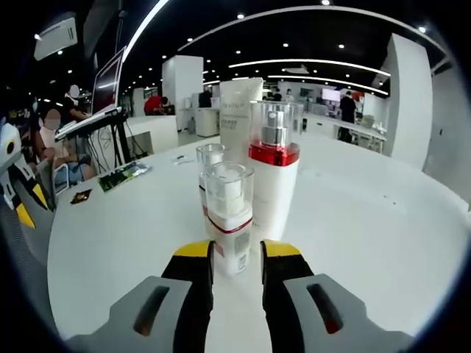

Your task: Arrange the skincare products in the storage area until every visible bottle or jar stands upright without overlapping.

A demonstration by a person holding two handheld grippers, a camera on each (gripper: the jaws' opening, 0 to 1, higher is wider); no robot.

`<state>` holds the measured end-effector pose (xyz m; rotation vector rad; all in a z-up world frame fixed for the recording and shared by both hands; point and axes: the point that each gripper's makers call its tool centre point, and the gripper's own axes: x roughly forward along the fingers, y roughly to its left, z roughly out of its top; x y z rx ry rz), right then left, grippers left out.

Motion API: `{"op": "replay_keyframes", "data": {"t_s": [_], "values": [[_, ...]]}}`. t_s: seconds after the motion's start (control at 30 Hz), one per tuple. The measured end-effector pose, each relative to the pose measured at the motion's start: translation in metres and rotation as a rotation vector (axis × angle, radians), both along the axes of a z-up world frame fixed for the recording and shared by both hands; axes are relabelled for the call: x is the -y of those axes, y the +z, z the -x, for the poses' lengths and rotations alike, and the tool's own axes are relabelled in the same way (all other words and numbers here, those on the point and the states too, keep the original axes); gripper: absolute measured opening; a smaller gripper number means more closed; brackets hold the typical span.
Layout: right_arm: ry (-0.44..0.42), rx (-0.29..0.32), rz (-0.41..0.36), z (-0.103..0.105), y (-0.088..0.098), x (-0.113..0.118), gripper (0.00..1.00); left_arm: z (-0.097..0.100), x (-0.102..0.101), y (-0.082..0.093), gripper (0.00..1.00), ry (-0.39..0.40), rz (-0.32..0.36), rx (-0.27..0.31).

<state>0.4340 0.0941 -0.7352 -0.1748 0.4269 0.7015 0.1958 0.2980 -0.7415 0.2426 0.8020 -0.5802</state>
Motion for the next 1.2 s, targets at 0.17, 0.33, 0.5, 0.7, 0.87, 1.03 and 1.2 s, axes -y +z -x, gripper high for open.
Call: {"op": "replay_keyframes", "data": {"t_s": [0.17, 0.33, 0.5, 0.7, 0.87, 1.03, 1.2], "values": [[0.008, 0.002, 0.007, -0.003, 0.001, -0.001, 0.18, -0.001, -0.001, -0.001, 0.28, 0.005, -0.005, -0.003], [0.017, 0.003, 0.025, -0.008, 0.000, 0.000, 0.13, -0.001, -0.002, -0.001, 0.28, 0.005, -0.016, 0.001], [0.035, 0.000, 0.041, -0.010, 0.001, 0.000, 0.12, -0.002, -0.003, 0.000, 0.28, 0.008, -0.019, 0.005], [-0.005, -0.046, 0.021, -0.005, 0.000, 0.004, 0.15, -0.002, -0.004, 0.000, 0.28, 0.012, -0.020, 0.004], [-0.062, -0.137, -0.069, 0.026, 0.000, -0.002, 0.21, -0.003, -0.004, 0.001, 0.28, 0.017, -0.019, 0.009], [-0.025, -0.211, -0.177, 0.081, 0.019, -0.034, 0.32, -0.005, -0.005, 0.002, 0.28, 0.025, -0.013, 0.011], [0.088, -0.233, -0.291, 0.146, 0.058, -0.076, 0.37, -0.014, -0.008, 0.013, 0.34, 0.063, 0.028, 0.060]]}}
